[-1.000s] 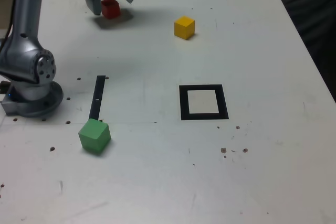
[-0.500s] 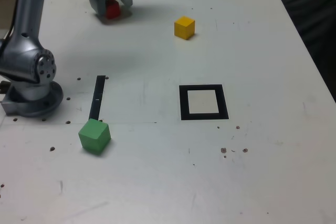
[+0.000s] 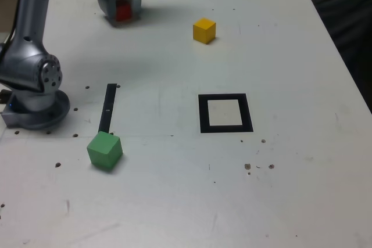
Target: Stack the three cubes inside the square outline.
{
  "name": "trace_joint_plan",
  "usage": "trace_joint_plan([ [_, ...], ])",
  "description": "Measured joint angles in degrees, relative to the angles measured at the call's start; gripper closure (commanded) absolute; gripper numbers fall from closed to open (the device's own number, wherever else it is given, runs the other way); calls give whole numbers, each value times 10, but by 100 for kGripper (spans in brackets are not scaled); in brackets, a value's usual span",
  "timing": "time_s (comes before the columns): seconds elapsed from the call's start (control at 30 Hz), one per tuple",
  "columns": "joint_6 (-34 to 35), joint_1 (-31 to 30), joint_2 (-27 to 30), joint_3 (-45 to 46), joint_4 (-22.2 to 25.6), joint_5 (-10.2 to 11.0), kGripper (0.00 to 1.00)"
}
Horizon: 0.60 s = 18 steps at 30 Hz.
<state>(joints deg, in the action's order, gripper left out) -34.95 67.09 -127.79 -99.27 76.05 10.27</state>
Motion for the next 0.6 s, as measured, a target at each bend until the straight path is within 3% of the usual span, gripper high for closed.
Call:
trace_joint_plan([
  [0.47, -2, -9, 1, -2, 0, 0, 65],
  [0.6, -2, -28, 26, 16, 0, 2, 65],
])
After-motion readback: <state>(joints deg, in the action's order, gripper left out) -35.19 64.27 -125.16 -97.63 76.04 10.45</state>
